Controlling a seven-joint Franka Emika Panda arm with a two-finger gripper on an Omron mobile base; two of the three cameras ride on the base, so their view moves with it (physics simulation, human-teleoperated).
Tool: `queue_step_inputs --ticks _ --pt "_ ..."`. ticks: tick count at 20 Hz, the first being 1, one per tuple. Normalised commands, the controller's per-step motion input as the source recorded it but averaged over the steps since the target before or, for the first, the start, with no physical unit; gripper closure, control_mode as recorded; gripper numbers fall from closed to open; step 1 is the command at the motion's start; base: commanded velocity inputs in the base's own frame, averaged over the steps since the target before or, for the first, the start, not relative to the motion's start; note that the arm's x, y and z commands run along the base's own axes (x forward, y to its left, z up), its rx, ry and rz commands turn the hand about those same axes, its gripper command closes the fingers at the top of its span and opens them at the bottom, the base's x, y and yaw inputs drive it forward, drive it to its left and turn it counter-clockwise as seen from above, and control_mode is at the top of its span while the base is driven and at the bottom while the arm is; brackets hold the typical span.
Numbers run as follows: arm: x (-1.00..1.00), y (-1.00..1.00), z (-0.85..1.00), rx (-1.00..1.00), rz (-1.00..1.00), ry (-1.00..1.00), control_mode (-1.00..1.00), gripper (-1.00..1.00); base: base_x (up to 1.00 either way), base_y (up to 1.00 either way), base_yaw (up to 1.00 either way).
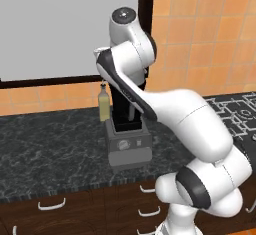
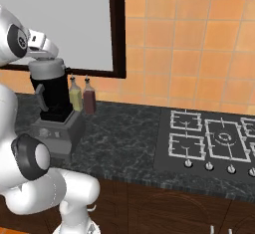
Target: Close the lid blender by securely placing the lid on top.
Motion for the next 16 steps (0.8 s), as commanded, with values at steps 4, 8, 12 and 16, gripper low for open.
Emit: queue_step_inputs --ticks 4,8,12,16 --pt "-0.17 -0.02 -0.04 0.02 -0.04 -0.20 -1.00 1.00 0.00 0.00 0.00" --pt "-0.08 -0.07 -0.03 0.17 -0.07 -0.33 -1.00 1.00 0.00 0.00 0.00" --pt "0.00 -0.01 0.00 0.21 -0.07 -0.35 -1.00 1.00 0.00 0.00 0.00" --pt "0.00 0.00 0.00 0.18 -0.04 -0.30 -1.00 1.00 0.00 0.00 0.00"
